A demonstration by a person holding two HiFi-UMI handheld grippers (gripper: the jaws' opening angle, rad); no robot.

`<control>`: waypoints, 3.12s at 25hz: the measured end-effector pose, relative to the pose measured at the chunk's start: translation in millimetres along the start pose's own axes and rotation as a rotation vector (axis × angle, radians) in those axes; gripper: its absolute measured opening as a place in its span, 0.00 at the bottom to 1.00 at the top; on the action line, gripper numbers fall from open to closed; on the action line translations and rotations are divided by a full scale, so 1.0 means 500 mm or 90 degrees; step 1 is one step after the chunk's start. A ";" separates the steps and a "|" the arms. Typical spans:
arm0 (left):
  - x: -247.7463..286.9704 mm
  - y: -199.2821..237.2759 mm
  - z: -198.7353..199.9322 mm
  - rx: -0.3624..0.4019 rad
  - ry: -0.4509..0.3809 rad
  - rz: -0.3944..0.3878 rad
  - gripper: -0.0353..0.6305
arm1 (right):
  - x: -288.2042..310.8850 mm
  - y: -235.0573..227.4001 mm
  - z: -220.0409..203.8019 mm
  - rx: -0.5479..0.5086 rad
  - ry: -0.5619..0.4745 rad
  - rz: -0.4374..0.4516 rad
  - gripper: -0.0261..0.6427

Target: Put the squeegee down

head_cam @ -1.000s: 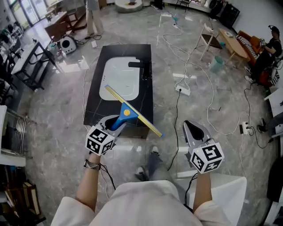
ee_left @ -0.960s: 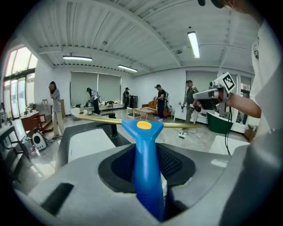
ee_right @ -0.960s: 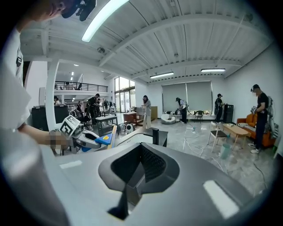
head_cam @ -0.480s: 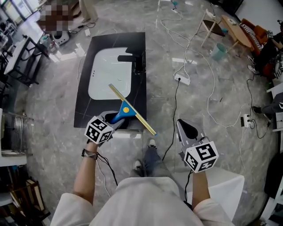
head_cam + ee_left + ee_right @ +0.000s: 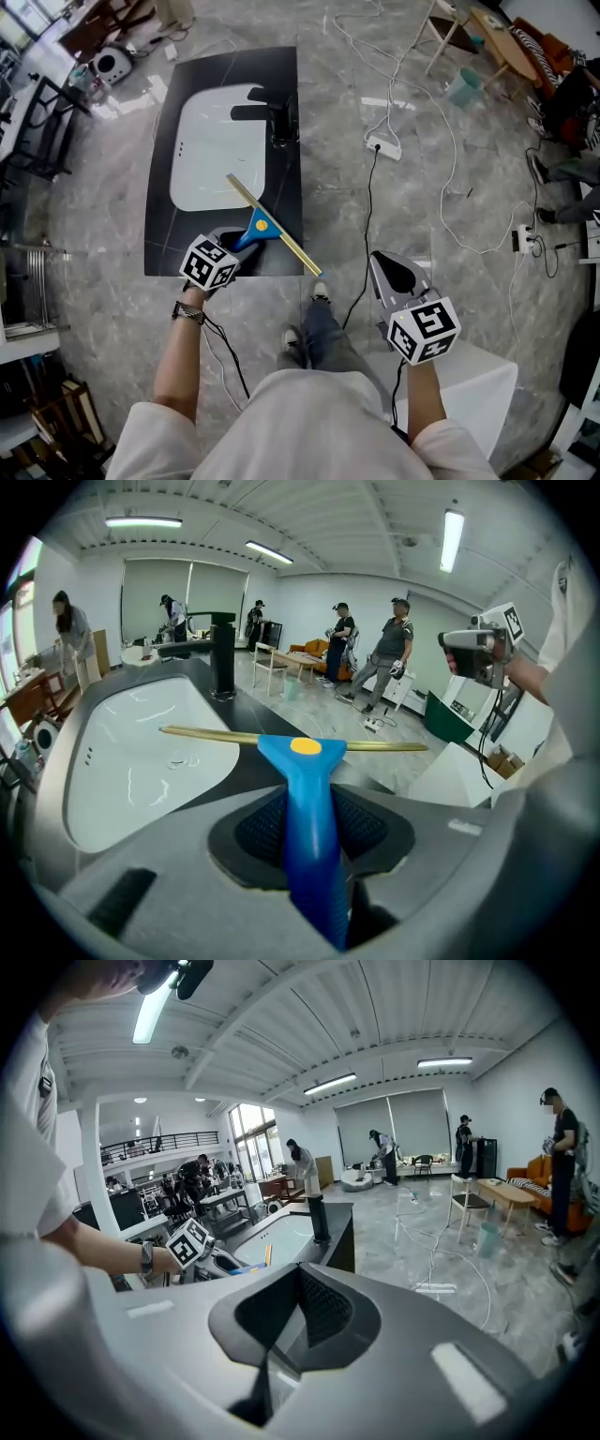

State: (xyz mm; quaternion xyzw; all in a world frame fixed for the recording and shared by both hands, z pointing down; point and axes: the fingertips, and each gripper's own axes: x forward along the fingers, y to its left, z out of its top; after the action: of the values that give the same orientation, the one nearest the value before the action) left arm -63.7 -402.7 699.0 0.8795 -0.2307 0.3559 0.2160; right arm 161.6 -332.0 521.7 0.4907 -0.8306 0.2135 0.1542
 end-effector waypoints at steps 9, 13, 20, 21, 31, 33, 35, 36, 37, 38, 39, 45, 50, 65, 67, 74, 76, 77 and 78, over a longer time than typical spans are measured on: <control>0.072 -0.003 -0.013 0.059 0.054 -0.013 0.26 | 0.016 -0.045 -0.008 0.014 0.017 -0.021 0.05; 0.086 0.001 -0.019 0.079 0.071 -0.009 0.26 | 0.019 -0.057 -0.015 0.019 0.022 -0.026 0.05; 0.095 0.006 -0.032 0.101 0.079 0.007 0.26 | 0.024 -0.069 -0.026 0.031 0.027 -0.030 0.05; 0.096 0.006 -0.034 0.100 0.079 0.007 0.26 | 0.026 -0.069 -0.025 0.033 0.026 -0.029 0.05; 0.099 -0.002 -0.041 0.066 0.059 0.003 0.31 | 0.027 -0.057 -0.029 0.041 0.025 -0.023 0.05; 0.101 -0.002 -0.042 0.064 0.058 0.005 0.36 | 0.025 -0.056 -0.029 0.042 0.025 -0.024 0.05; 0.100 -0.001 -0.042 0.066 0.058 0.010 0.39 | 0.020 -0.054 -0.029 0.042 0.023 -0.025 0.05; 0.098 0.000 -0.041 0.065 0.057 0.012 0.40 | 0.017 -0.052 -0.029 0.043 0.023 -0.026 0.05; 0.095 0.001 -0.039 0.063 0.053 0.014 0.41 | 0.014 -0.051 -0.030 0.044 0.022 -0.026 0.05; 0.091 0.003 -0.037 0.058 0.047 0.016 0.43 | 0.011 -0.050 -0.032 0.044 0.022 -0.027 0.05; 0.087 0.005 -0.035 0.051 0.039 0.017 0.43 | 0.008 -0.049 -0.033 0.045 0.023 -0.028 0.05; 0.040 0.002 -0.023 0.018 -0.004 0.031 0.46 | -0.008 -0.039 -0.028 0.045 0.014 -0.028 0.05; -0.014 -0.007 -0.004 0.023 -0.045 0.064 0.46 | -0.017 -0.018 -0.016 0.036 0.002 -0.022 0.05; -0.241 -0.085 0.063 0.044 -0.183 0.156 0.35 | -0.056 0.109 0.069 -0.042 -0.059 0.004 0.05; -0.274 -0.100 0.068 0.041 -0.202 0.161 0.34 | -0.065 0.129 0.084 -0.057 -0.067 0.009 0.05; -0.412 -0.145 0.081 0.045 -0.261 0.190 0.31 | -0.087 0.209 0.135 -0.100 -0.097 0.029 0.05; -0.451 -0.157 0.080 0.044 -0.277 0.199 0.29 | -0.093 0.240 0.147 -0.112 -0.106 0.040 0.05; -0.470 -0.164 0.080 0.044 -0.284 0.204 0.28 | -0.097 0.256 0.153 -0.117 -0.111 0.045 0.05; -0.488 -0.170 0.079 0.043 -0.293 0.210 0.27 | -0.100 0.271 0.159 -0.122 -0.117 0.051 0.05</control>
State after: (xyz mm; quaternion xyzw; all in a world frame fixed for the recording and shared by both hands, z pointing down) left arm -151.6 -294.9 477.7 0.8944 -0.4016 0.1847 0.0674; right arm 62.1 -276.7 402.1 0.4580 -0.8766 0.0933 0.1146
